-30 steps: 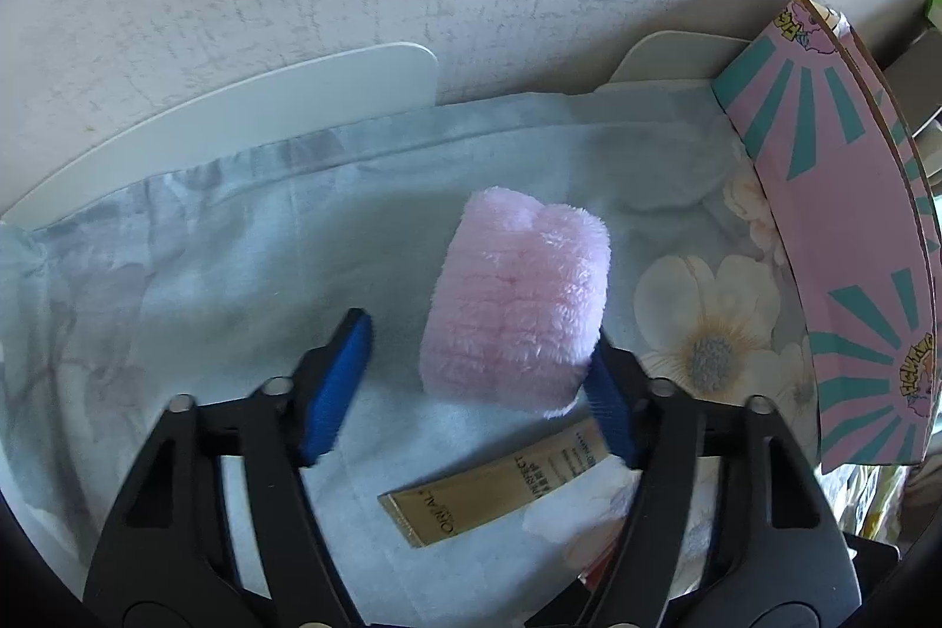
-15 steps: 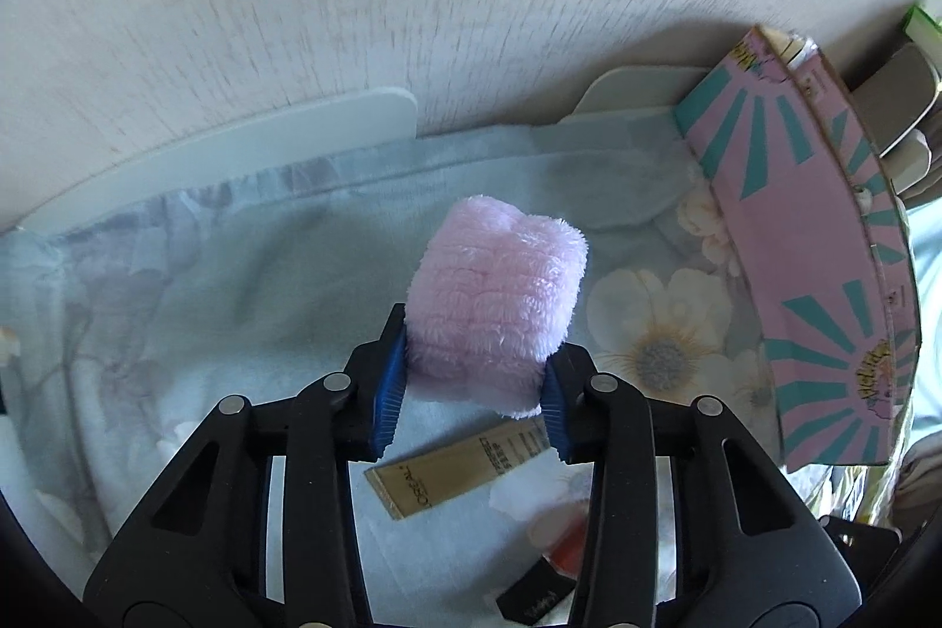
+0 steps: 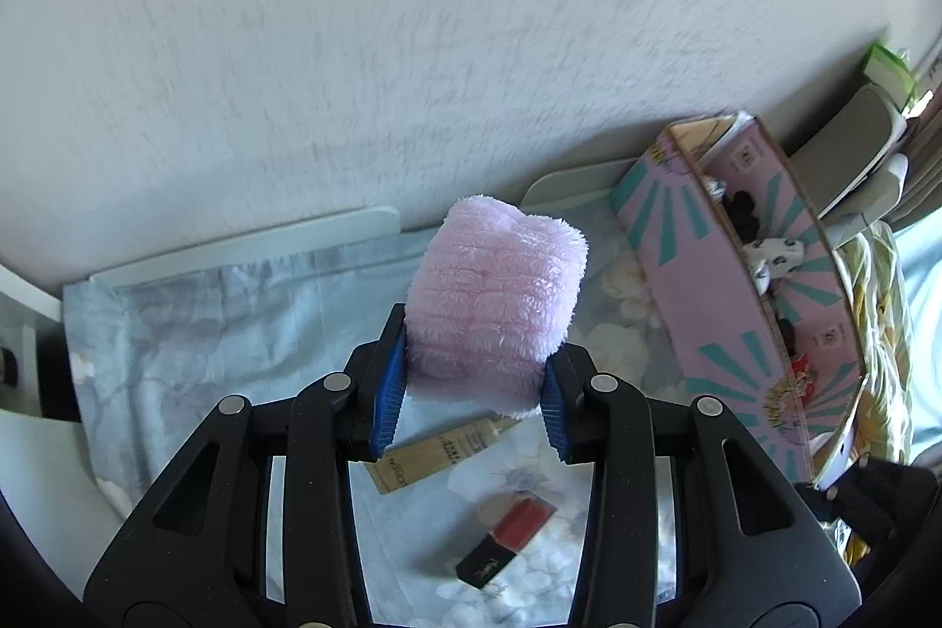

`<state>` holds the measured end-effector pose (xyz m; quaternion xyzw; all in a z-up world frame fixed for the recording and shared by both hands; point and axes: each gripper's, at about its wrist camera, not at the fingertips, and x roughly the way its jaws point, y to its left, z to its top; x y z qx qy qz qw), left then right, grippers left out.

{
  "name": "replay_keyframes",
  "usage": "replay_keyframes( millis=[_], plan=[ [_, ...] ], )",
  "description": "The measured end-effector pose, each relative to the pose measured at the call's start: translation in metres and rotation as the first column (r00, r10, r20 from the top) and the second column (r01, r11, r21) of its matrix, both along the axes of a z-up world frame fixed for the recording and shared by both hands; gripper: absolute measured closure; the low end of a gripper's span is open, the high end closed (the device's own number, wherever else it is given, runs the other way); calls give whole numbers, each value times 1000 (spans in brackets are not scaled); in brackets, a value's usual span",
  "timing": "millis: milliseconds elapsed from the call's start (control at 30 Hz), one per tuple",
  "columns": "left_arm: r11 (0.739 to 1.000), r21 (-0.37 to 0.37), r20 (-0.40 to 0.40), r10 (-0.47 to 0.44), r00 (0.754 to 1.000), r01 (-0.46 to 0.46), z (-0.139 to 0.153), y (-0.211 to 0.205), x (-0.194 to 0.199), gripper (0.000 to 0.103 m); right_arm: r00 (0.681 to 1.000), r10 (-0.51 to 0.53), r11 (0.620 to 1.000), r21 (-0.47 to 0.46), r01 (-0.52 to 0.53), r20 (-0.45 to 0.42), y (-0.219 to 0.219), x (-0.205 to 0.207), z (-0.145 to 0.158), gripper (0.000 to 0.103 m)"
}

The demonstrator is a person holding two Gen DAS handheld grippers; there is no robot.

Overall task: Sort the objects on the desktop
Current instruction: 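Carry hair tie and tape roll over the cardboard box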

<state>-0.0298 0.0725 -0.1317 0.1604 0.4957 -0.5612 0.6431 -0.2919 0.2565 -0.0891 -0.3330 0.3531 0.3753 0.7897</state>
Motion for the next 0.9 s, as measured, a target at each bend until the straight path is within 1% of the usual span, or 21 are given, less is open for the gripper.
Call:
replay_keyframes(
  millis=[67,233,267,467,567,700,900],
  plan=[
    [1000,-15,5,3,1000,-3,10,-2,-6,67,1000,1,1000,13,-2,23,-2,4,12,63],
    [999,-47,4,-2,1000,2,32,-3,-15,67,999,-3,998,58,1,41,-11,16,41,63],
    [999,-51,2,-4,1000,4,36,-5,-18,67,996,76,996,50,-79,49,-4,9,43,63],
    [996,-79,-13,-48,999,47,56,-19,-43,67,997,53,993,106,-58,50,-18,28,66,63],
    [992,-102,-39,-81,996,76,67,-31,-60,67,997,50,991,125,-56,53,-26,36,75,63],
    [986,-120,-31,-121,992,117,81,-50,-85,67,998,35,991,129,-41,50,-34,49,82,63],
    [980,-128,-27,-157,987,152,89,-80,-112,67,999,18,992,125,-22,39,-46,69,88,63]
  ],
)
